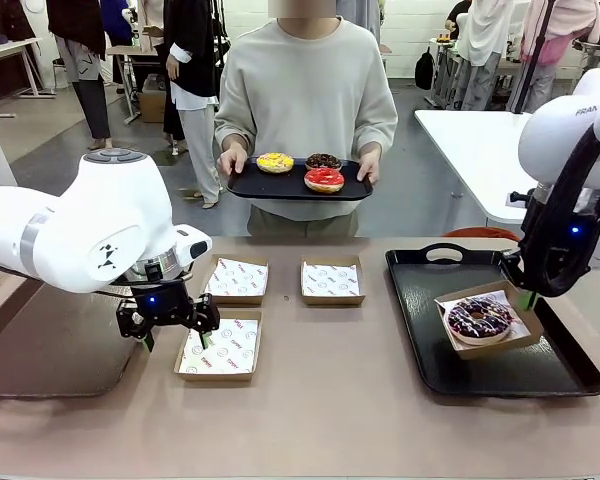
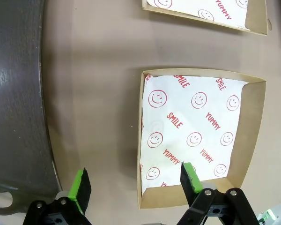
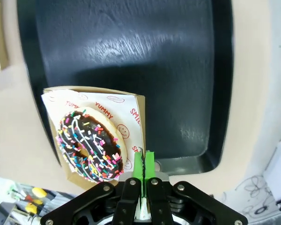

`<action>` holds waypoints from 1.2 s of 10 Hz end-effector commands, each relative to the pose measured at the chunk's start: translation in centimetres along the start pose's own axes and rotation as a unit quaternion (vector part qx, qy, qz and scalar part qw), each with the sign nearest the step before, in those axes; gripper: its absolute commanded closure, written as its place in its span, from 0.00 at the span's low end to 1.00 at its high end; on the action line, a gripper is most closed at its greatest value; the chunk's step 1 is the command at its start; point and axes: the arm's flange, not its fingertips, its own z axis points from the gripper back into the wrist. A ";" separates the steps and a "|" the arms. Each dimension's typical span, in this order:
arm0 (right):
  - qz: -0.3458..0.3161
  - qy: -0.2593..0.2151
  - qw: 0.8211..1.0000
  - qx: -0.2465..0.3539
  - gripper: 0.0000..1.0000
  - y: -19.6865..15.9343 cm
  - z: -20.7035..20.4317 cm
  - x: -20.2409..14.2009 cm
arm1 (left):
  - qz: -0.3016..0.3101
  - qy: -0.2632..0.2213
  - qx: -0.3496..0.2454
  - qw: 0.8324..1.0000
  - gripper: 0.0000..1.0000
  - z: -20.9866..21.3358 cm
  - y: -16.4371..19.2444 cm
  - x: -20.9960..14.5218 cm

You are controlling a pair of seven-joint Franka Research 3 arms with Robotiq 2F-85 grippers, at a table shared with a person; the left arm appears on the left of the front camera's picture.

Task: Individually package the donuts and arrange them on the tray.
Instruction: Place the picked Paper togo box on the Handle tray while simultaneously picking up another Paper togo box from the table with the other hand.

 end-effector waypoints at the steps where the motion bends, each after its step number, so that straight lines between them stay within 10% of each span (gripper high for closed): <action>1: -0.015 -0.005 1.000 -0.010 0.99 -1.0 -1.2 -0.6 | 0.012 -0.004 0.022 1.000 0.00 0.0 -1.3 0.0; 12: -0.011 0.005 0.999 0.029 0.99 -1.8 -5.2 1.8 | 0.019 -0.007 0.049 0.999 0.00 -1.3 -2.6 1.0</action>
